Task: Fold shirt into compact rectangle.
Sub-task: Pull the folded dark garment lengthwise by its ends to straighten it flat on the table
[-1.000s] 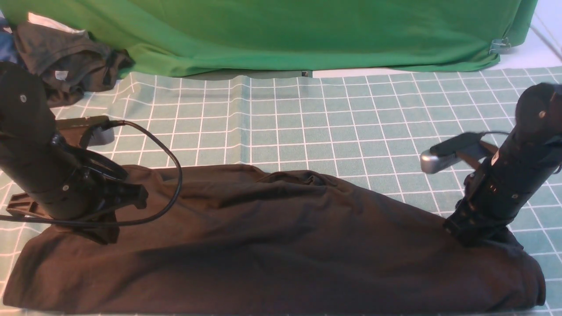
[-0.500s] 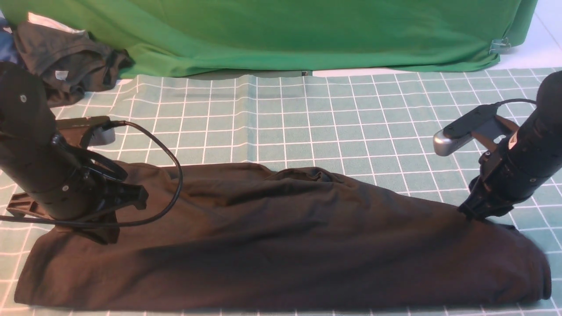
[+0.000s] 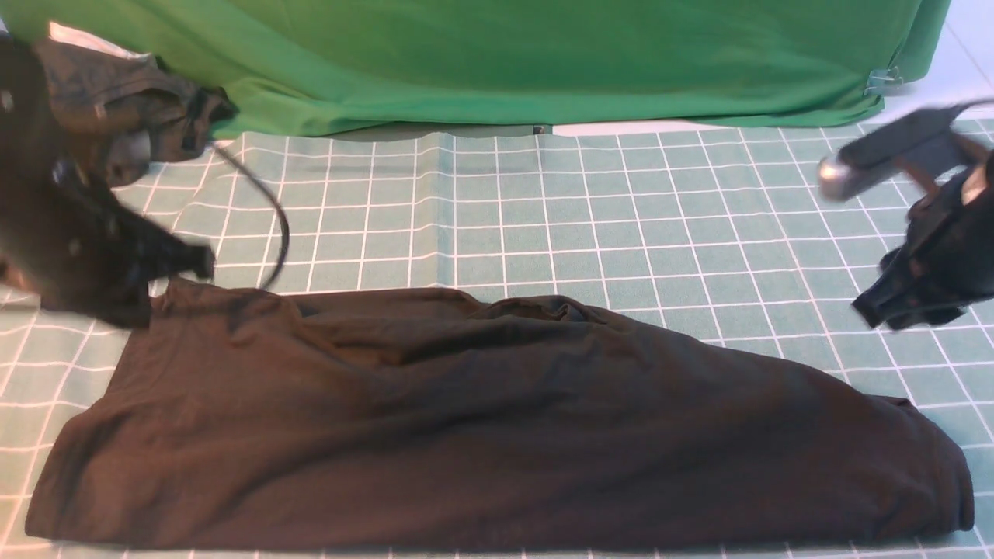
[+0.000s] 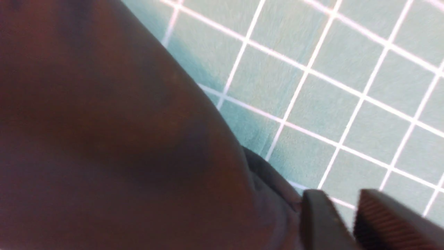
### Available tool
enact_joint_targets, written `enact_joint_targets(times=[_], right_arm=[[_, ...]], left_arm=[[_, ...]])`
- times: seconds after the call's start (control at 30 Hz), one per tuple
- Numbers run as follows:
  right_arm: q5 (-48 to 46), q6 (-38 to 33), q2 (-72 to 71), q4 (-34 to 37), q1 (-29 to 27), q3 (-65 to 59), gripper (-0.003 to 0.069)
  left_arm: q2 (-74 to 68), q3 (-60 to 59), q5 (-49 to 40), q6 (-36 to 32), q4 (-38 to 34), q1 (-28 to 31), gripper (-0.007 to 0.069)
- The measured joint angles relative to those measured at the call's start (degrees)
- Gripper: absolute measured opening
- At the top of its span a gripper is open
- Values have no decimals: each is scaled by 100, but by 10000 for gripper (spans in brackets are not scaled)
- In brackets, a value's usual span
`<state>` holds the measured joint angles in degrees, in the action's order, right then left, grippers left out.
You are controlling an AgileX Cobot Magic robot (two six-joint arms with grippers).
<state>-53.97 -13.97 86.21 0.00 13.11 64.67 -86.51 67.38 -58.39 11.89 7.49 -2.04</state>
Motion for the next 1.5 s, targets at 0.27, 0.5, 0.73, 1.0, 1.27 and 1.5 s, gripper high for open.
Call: enact_joint_targets(times=[0.27, 0.5, 0.73, 1.0, 1.27, 1.5], right_arm=[[93, -43, -827, 329, 0, -184, 20], [80, -47, -845, 429, 0, -189, 20], [93, -47, -845, 478, 0, -189, 20], [104, -133, -845, 489, 0, -189, 22], [107, -132, -845, 489, 0, -189, 28], [111, -132, -845, 489, 0, -189, 35]], left_arm=[[-1180, 922, 95, 98, -459, 677, 14], [-1973, 1069, 566, -119, -573, 901, 133], [-2353, 1069, 1532, -201, -626, 895, 399], [-2610, 1071, 1931, -215, -704, 895, 507], [-2771, 1071, 1902, -291, -715, 895, 199], [-2744, 1075, 1760, -505, -715, 895, 16]])
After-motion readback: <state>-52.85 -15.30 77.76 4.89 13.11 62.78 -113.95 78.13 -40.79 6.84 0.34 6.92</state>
